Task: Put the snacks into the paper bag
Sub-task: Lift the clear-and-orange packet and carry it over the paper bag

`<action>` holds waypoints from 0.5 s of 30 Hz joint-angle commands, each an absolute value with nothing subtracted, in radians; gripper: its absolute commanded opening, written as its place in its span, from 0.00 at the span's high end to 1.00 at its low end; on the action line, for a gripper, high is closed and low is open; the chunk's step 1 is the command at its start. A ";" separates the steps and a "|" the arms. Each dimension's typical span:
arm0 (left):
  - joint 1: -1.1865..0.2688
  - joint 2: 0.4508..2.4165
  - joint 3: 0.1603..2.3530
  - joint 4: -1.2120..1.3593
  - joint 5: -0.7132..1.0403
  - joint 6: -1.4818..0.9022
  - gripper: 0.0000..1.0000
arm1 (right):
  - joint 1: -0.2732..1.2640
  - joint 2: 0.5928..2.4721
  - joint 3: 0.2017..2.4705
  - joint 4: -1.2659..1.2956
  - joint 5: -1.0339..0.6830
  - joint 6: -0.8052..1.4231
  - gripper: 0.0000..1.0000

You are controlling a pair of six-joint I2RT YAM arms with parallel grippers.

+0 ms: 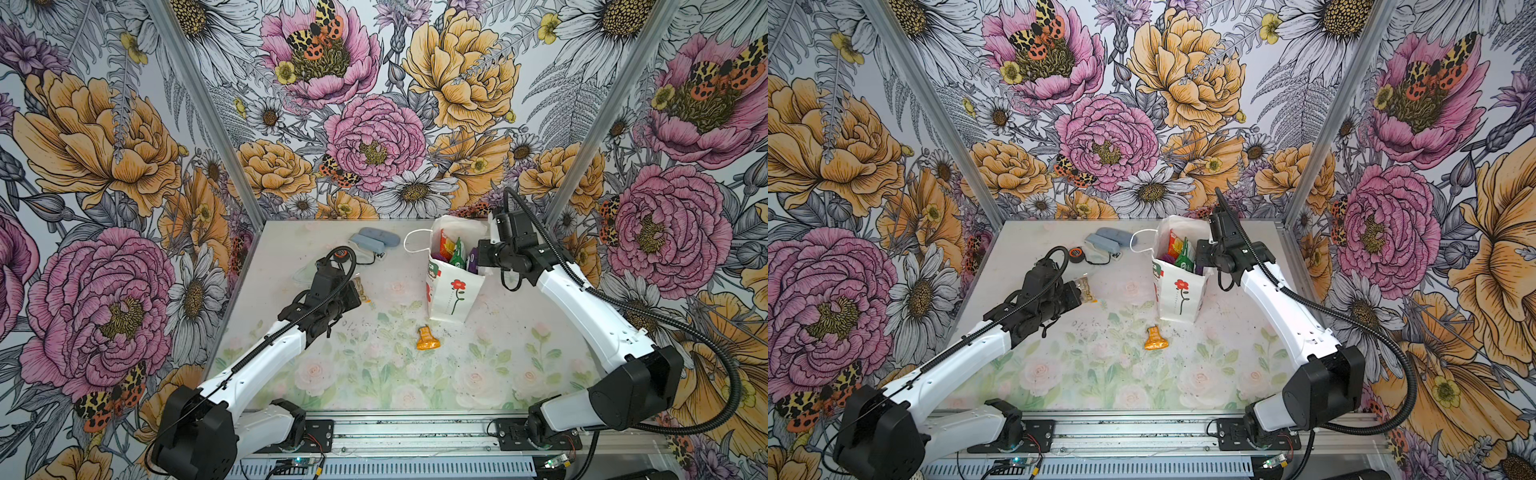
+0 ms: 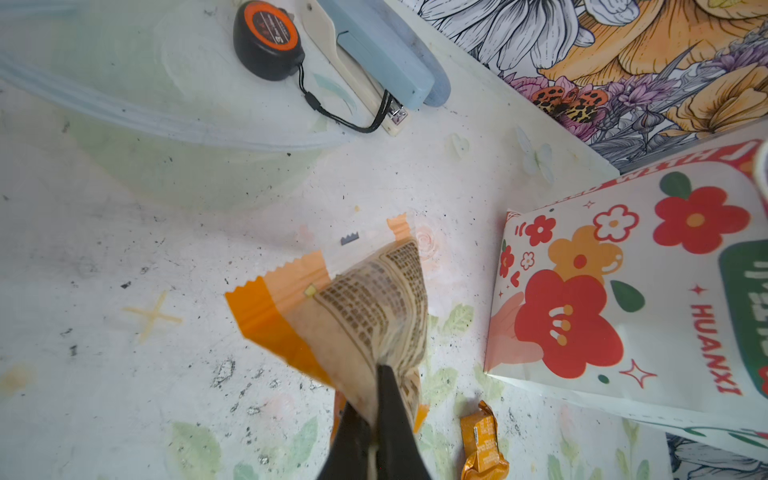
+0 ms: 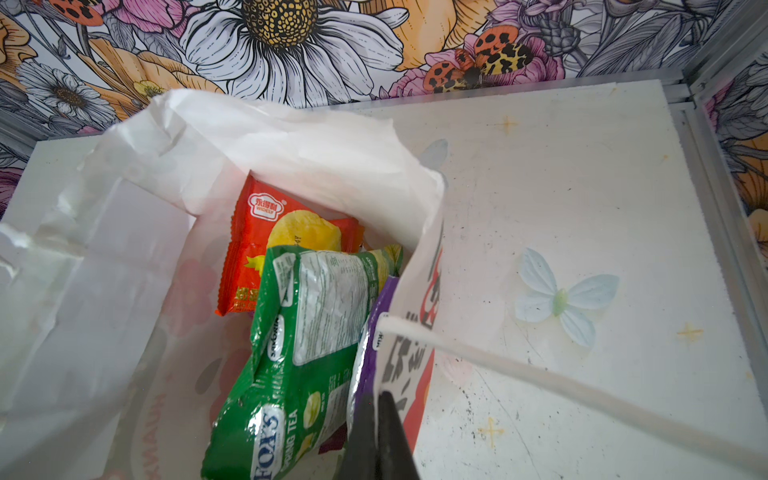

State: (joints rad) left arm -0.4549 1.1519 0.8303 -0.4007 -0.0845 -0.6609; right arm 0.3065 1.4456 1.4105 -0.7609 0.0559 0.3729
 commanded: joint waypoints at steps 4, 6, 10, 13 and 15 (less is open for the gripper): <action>-0.531 1.136 1.054 -0.495 -0.200 -0.536 1.00 | 0.308 1.414 1.396 -0.822 0.056 0.378 1.00; -0.556 1.160 1.137 -0.514 -0.202 -0.511 1.00 | 0.308 1.408 1.399 -0.822 0.055 0.379 1.00; -0.638 1.209 1.276 -0.521 -0.304 -0.469 1.00 | 0.308 1.404 1.402 -0.822 0.049 0.379 1.00; -0.687 1.273 1.389 -0.523 -0.310 -0.430 1.00 | 0.308 1.398 1.402 -0.821 0.052 0.384 1.00; -0.716 1.320 1.455 -0.524 -0.302 -0.411 1.00 | 0.308 1.396 1.401 -0.821 0.052 0.385 1.00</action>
